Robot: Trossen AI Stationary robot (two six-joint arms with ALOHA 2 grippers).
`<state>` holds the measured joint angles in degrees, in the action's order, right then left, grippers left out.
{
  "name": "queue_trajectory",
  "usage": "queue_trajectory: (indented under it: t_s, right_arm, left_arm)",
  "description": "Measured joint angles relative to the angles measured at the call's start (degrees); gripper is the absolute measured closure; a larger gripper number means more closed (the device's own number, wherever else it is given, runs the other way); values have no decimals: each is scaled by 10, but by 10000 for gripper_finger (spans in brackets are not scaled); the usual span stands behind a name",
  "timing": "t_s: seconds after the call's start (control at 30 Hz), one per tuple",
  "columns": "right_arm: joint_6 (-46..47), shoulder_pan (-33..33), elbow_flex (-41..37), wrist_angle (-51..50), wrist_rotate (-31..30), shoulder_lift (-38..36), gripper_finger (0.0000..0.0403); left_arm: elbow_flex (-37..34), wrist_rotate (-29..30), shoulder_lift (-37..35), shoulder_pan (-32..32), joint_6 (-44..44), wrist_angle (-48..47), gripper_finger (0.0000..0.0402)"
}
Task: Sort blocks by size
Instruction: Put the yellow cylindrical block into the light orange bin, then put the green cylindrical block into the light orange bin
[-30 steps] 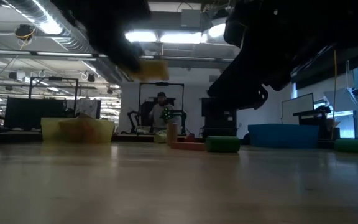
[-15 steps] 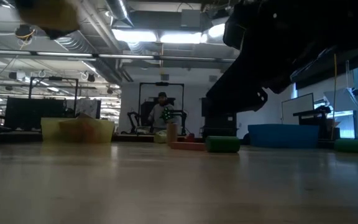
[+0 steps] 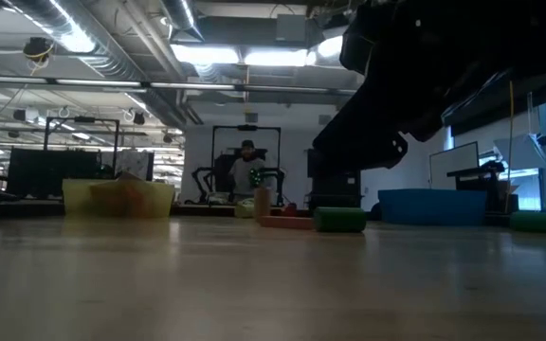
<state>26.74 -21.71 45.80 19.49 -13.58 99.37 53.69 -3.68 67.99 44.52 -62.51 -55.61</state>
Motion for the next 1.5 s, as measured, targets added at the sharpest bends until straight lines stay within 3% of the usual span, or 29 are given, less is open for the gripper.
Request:
queue_trajectory:
  t_s: [0.27,0.57,0.9,1.5]
  right_arm:
    - [0,0,0,1,-4,0,132]
    - [3,0,0,1,-4,0,132]
    - [4,0,0,1,-4,0,132]
    - [4,0,0,1,-5,-1,132]
  left_arm:
    - [-67,-102,0,52,-151,-9,275]
    - [-150,-229,0,50,-271,42,275]
    - [-169,-232,1,22,-270,40,270]
    - [-168,-250,-1,11,-219,39,205]
